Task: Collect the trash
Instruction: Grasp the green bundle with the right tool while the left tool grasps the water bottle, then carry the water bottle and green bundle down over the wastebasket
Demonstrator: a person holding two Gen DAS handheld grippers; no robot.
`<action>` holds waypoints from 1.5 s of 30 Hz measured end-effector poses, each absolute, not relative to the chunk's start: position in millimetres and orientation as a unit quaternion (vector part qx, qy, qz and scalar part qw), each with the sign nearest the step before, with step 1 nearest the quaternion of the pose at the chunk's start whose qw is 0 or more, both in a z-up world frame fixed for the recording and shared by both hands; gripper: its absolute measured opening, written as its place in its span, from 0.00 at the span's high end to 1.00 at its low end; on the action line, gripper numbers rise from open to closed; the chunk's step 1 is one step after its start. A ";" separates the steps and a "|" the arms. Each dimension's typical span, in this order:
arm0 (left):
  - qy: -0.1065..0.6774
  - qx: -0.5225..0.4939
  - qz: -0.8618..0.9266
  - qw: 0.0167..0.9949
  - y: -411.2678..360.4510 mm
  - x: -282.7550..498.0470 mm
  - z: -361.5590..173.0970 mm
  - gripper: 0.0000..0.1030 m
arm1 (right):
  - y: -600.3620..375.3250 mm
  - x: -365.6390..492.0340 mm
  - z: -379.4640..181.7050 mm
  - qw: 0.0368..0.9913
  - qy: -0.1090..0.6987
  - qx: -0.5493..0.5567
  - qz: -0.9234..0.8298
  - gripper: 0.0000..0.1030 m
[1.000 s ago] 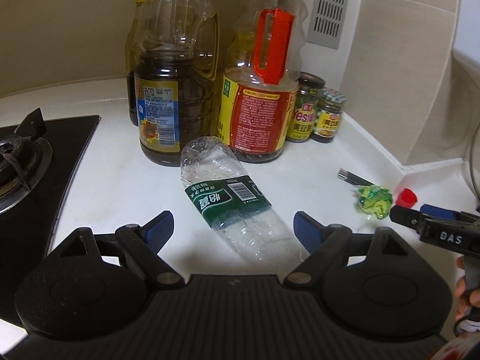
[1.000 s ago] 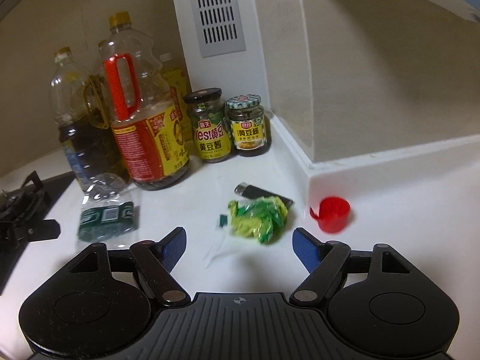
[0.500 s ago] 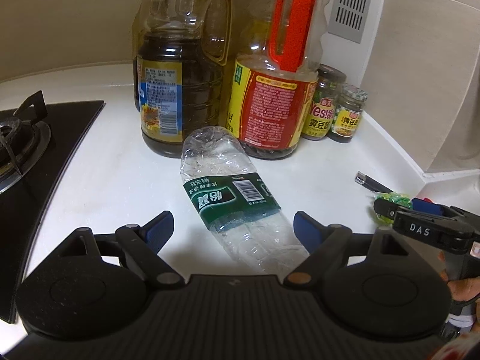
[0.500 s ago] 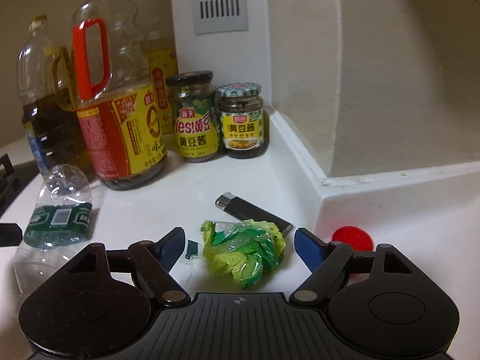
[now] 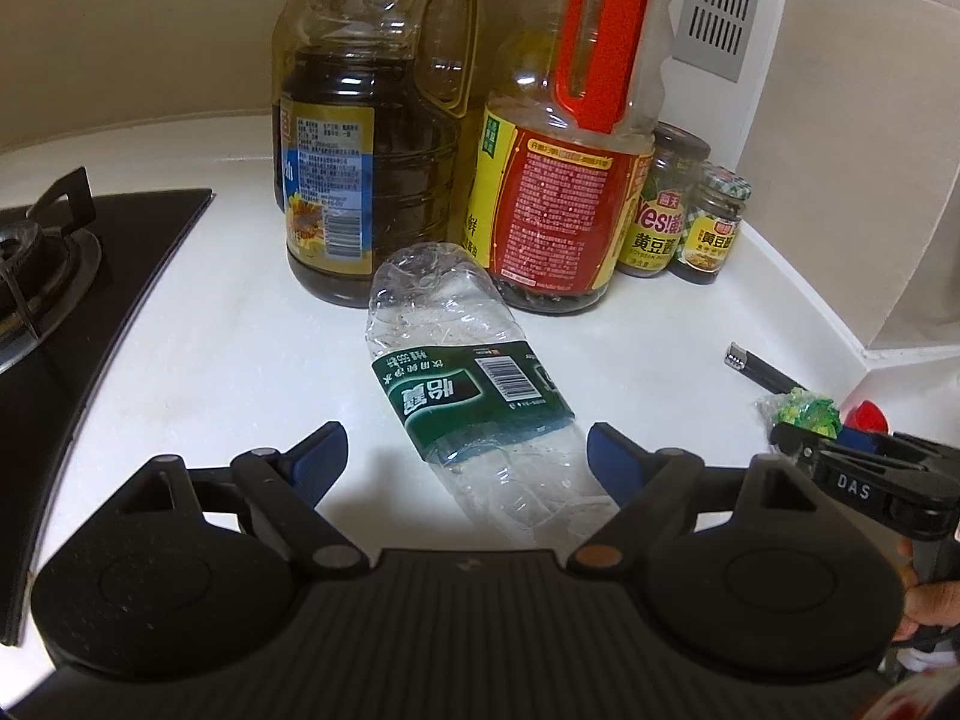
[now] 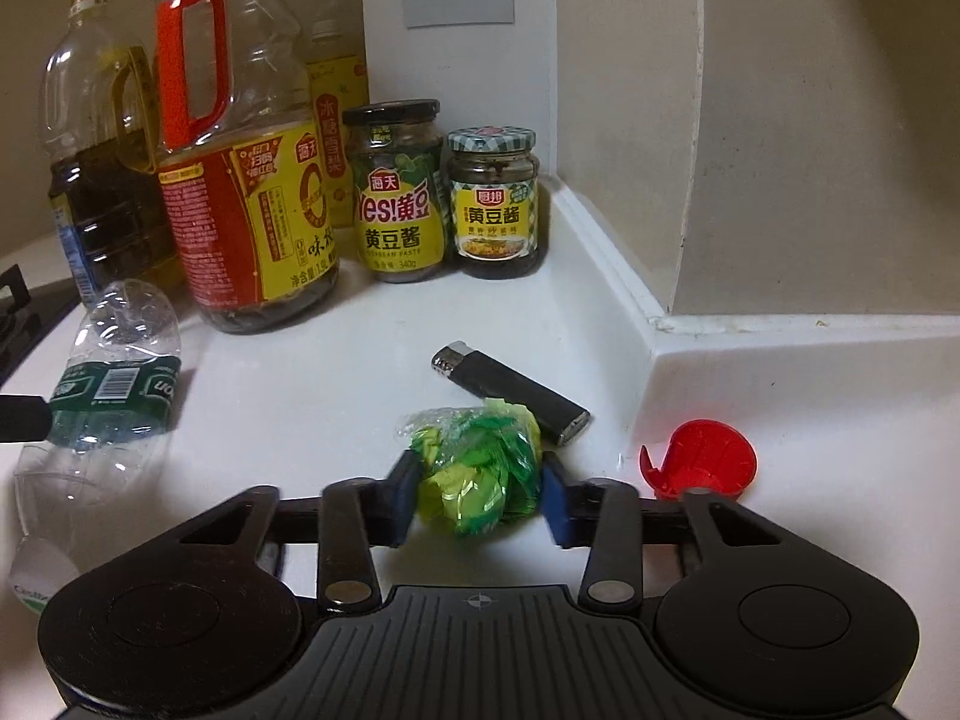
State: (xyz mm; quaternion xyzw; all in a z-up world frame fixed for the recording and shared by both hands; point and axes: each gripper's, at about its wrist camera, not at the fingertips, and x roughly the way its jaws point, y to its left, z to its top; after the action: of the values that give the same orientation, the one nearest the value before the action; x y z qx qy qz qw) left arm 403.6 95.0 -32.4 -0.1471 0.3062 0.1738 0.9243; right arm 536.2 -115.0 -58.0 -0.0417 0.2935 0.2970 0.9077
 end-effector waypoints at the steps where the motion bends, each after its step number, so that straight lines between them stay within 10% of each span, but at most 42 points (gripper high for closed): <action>1: 0.305 -0.150 0.174 0.924 95.9 403.6 -33.1 0.17 | -116.1 535.2 -57.3 0.907 0.293 -0.043 0.299 0.68; 12: 0.297 -0.206 0.173 0.916 111.8 409.4 -41.5 0.21 | -132.4 531.5 -52.8 0.903 0.300 -0.007 0.307 0.71; 27: 0.312 -0.256 0.168 0.899 125.4 422.1 -53.2 0.67 | -146.7 524.2 -46.1 0.908 0.296 0.014 0.295 0.70; 45: 0.320 -0.258 0.145 0.900 144.4 351.8 -43.0 0.69 | -150.7 459.3 -34.0 0.901 0.294 0.040 0.315 0.70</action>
State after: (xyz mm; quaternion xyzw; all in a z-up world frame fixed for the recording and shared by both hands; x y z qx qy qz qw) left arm 351.8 144.4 -43.0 -0.2582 0.3201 0.1445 0.9000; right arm 459.3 -150.7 -34.0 0.0396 0.2939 0.3153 0.9015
